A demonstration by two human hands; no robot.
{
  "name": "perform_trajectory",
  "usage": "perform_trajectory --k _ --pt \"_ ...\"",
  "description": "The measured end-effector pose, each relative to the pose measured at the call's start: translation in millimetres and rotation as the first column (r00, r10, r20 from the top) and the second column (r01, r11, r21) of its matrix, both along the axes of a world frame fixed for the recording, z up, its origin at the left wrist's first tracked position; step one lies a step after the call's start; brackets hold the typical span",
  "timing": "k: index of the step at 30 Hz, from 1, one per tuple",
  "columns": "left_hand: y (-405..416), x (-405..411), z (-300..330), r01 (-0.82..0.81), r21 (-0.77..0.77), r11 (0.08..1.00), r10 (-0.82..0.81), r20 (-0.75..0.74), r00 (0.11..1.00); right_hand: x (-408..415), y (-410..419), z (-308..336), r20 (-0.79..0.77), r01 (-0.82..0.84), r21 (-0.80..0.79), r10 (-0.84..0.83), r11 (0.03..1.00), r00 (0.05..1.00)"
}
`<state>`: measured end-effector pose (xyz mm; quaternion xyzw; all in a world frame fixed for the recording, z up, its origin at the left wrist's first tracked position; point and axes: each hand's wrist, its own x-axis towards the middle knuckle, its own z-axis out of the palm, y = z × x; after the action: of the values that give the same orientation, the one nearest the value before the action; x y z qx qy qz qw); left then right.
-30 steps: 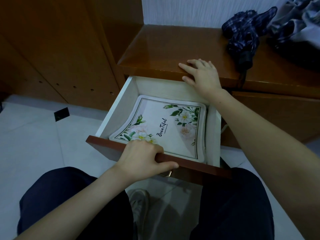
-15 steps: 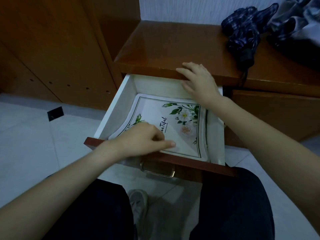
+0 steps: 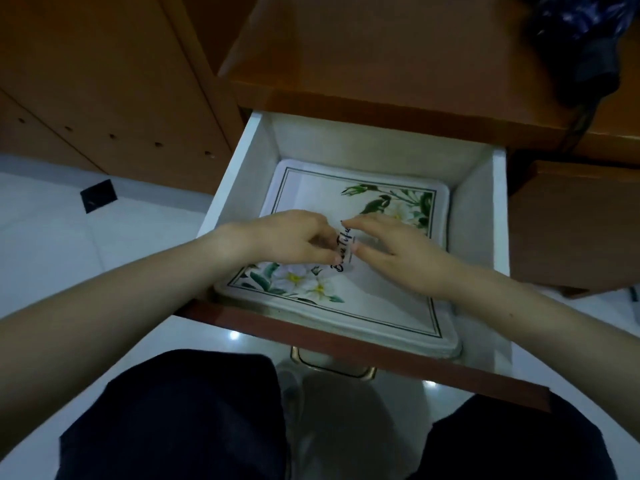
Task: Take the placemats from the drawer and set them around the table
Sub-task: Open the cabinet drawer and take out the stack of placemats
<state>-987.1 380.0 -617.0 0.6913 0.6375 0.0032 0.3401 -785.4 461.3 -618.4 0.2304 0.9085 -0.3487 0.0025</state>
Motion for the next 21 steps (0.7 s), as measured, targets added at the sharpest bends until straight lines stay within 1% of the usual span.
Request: perform_trajectory --k 2,4,6,8,12,14,17,19,21 --pt "-1.9 -0.7 -2.6 -0.028 -0.007 1.000 0.028 0.061 0.998 2.2 -2.8 -3.2 0.048 -0.009 -0.048 0.012 0.999 0.999" --pt "-3.6 -0.2 -0.8 -0.045 -0.021 0.999 0.047 0.082 0.996 5.5 -6.2 -2.0 0.114 -0.003 -0.098 0.014 0.995 0.993" --pt "-6.1 -1.7 4.4 -0.038 -0.032 0.999 0.041 0.080 0.996 5.9 -9.0 0.7 0.184 -0.055 -0.081 0.069 0.995 0.981" --pt "-9.5 -3.1 14.8 -0.047 -0.124 0.991 0.059 0.095 0.994 5.9 -13.0 6.7 0.232 -0.088 -0.094 0.108 0.992 0.967" --pt "-13.1 -3.0 38.7 -0.043 -0.276 0.960 0.065 0.071 0.995 8.9 -28.8 27.0 0.275 0.023 -0.234 0.044 0.972 0.960" --pt "-16.6 -0.5 48.1 -0.022 -0.348 0.937 0.054 0.083 0.995 11.0 -34.9 35.7 0.333 0.030 -0.286 0.070 0.958 0.940" --pt "-21.8 -0.4 54.6 0.030 -0.425 0.905 0.008 0.086 0.996 9.7 -43.2 47.0 0.379 0.047 -0.363 0.101 0.931 0.920" --pt "-28.3 -1.8 56.1 0.048 -0.444 0.895 0.004 0.115 0.993 5.1 -48.9 50.7 0.402 0.014 -0.355 0.140 0.935 0.905" --pt "-33.7 -0.8 56.7 0.075 -0.489 0.869 -0.002 0.149 0.989 0.1 -54.7 53.5 0.412 0.007 -0.324 0.134 0.946 0.901"
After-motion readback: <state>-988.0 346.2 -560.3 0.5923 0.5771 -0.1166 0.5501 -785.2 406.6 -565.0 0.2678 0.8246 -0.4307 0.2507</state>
